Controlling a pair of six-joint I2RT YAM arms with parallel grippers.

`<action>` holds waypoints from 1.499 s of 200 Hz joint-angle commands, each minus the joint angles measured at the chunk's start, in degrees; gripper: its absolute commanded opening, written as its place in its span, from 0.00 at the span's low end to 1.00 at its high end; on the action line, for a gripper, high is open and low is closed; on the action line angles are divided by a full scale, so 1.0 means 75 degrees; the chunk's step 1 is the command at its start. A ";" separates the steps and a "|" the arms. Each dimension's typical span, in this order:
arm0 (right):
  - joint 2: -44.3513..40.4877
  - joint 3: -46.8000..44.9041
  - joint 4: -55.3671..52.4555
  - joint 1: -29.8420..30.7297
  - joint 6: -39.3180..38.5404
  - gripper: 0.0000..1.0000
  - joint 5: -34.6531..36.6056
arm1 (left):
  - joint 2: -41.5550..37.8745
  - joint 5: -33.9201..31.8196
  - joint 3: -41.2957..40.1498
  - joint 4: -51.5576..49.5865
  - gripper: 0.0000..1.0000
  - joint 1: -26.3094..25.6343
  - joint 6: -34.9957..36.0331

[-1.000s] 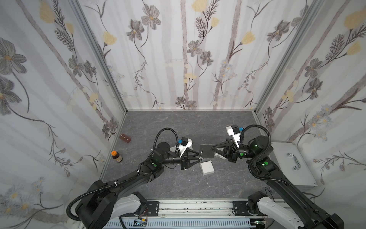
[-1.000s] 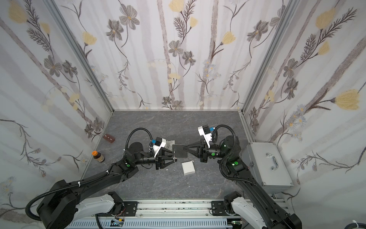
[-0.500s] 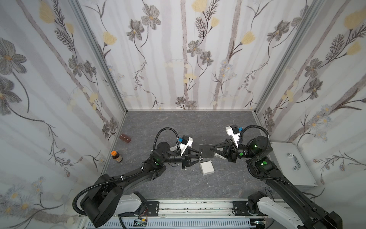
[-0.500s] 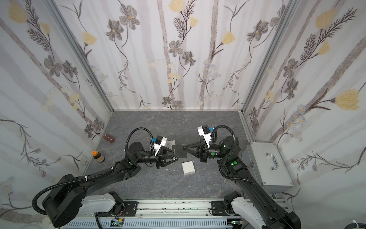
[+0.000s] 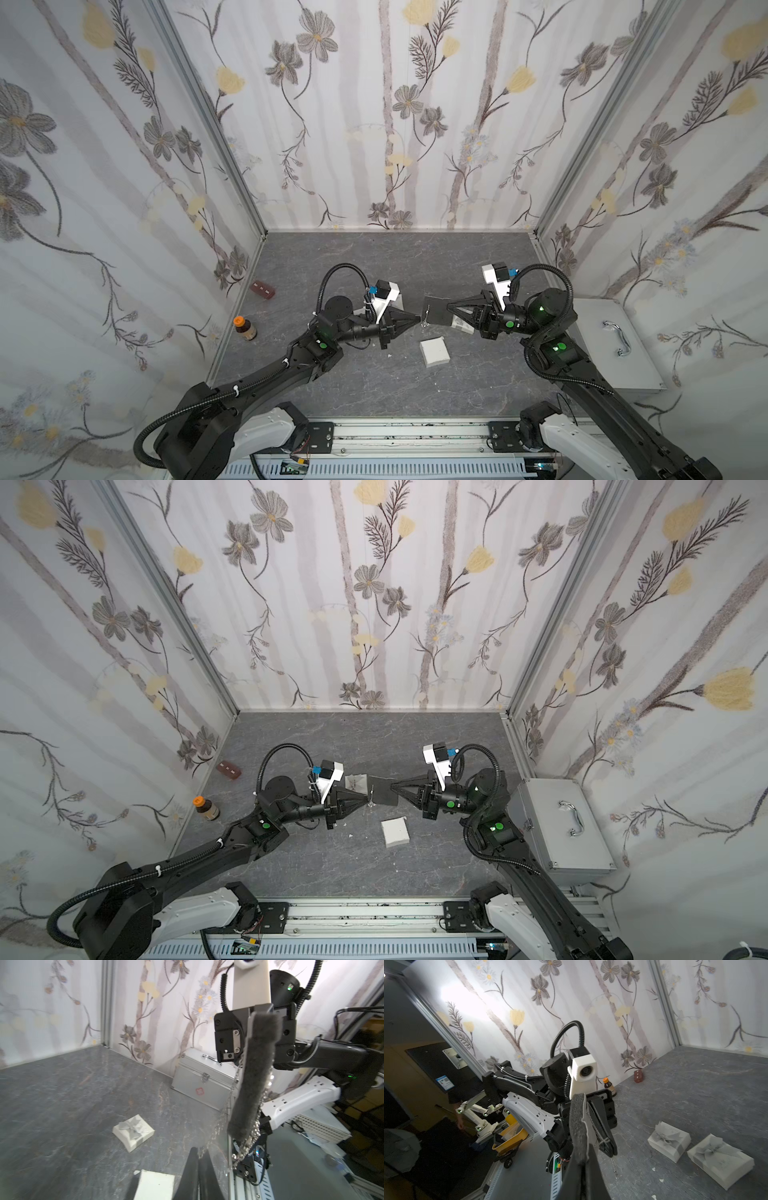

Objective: Take the necklace out of the lift-off lid jewelry box
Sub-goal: Pick up the necklace from the inner lining, then place the necklace at the center of the board.

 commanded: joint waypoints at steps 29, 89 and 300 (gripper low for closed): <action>0.0530 -0.0246 -0.0778 -0.0261 -0.0437 0.01 0.1114 | -0.0191 -0.1730 0.0925 -0.2379 0.00 0.0131 0.1328; 0.1108 -0.0504 -0.1054 -0.0646 -0.0370 0.00 0.1797 | 0.0433 -0.2632 0.2049 -0.3841 0.00 0.0219 0.2396; 0.0324 -0.1203 -0.2526 -0.0907 -0.0915 0.00 0.3335 | 0.8401 -0.1970 0.9768 -0.7427 0.00 0.0813 0.2734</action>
